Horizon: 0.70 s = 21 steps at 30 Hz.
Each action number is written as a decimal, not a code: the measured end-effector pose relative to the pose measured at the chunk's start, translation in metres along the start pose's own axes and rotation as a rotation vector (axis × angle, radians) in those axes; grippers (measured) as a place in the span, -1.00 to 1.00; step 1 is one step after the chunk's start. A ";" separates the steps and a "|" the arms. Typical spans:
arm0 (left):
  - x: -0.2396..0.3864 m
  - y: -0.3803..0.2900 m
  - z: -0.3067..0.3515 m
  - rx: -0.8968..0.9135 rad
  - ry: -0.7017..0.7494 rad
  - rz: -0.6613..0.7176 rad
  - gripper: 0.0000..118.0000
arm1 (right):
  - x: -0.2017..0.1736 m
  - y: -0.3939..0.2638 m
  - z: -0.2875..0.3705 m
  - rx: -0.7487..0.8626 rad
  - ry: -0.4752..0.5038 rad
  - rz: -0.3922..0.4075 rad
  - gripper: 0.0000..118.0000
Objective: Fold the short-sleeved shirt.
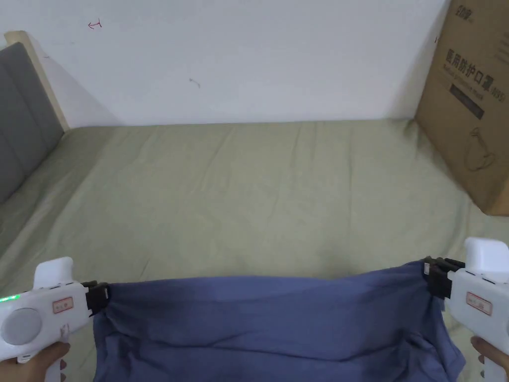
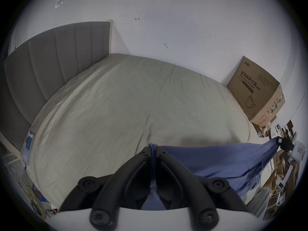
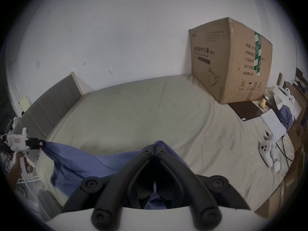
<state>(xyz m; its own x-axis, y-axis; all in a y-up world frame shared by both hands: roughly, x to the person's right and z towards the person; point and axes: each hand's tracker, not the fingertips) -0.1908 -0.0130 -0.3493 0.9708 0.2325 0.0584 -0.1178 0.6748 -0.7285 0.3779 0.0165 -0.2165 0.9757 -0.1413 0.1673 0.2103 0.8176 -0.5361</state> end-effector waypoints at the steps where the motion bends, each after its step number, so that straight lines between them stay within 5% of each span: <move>1: -0.003 -0.005 0.007 0.003 0.001 0.004 -0.94 | -0.001 -0.005 0.015 0.008 0.013 -0.006 -1.00; 9: -0.015 -0.072 0.030 -0.084 0.026 0.025 -0.94 | 0.005 -0.077 0.070 -0.082 0.008 -0.052 -1.00; 21: -0.028 -0.159 -0.006 -0.222 0.090 -0.002 -0.86 | 0.039 -0.170 0.023 -0.308 -0.108 -0.188 -1.00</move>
<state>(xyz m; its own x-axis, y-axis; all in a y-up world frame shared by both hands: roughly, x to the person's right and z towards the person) -0.1976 -0.1307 -0.2391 0.9869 0.1613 0.0061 -0.0768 0.5024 -0.8612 0.3786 -0.1151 -0.0994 0.9099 -0.1995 0.3637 0.4093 0.5749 -0.7085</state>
